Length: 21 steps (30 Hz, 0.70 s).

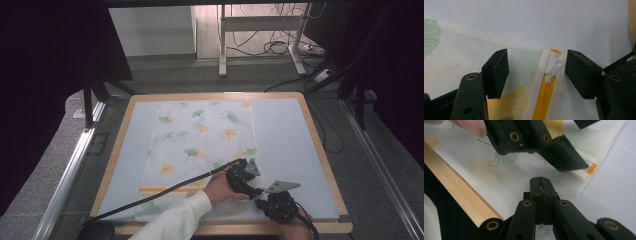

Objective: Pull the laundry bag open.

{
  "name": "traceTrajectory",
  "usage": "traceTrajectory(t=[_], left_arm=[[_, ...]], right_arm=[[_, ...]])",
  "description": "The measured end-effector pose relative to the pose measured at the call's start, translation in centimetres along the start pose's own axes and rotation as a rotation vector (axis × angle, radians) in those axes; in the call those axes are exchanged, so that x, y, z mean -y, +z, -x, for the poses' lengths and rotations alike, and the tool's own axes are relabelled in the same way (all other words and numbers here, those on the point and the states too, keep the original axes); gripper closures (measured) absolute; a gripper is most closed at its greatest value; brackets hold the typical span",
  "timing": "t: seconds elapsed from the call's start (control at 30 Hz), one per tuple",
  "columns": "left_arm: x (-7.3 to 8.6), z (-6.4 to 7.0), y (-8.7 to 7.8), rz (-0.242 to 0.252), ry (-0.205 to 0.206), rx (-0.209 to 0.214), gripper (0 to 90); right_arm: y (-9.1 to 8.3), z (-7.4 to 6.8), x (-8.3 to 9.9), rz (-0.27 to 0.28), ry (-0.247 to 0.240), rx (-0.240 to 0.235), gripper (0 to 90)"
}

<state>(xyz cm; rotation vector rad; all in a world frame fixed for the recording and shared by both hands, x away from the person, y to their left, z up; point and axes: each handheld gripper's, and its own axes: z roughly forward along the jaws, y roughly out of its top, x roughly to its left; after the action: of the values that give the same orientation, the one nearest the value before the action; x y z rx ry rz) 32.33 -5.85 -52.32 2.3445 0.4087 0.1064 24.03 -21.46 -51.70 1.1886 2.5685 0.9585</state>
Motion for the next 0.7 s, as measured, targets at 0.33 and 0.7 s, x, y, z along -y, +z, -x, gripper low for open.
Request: traceTrajectory(t=[0.33,0.7], left_arm=[[0.3,-0.3,0.0,0.006,-0.015,0.047,52.9],[0.7,-0.7,-0.2,0.02,-0.054,0.078,74.3]], right_arm=[[0.0,0.0,0.0,-0.001,-0.001,-0.001,89.0],[0.0,0.1,0.0,0.0,-0.002,-0.002,89.0]])
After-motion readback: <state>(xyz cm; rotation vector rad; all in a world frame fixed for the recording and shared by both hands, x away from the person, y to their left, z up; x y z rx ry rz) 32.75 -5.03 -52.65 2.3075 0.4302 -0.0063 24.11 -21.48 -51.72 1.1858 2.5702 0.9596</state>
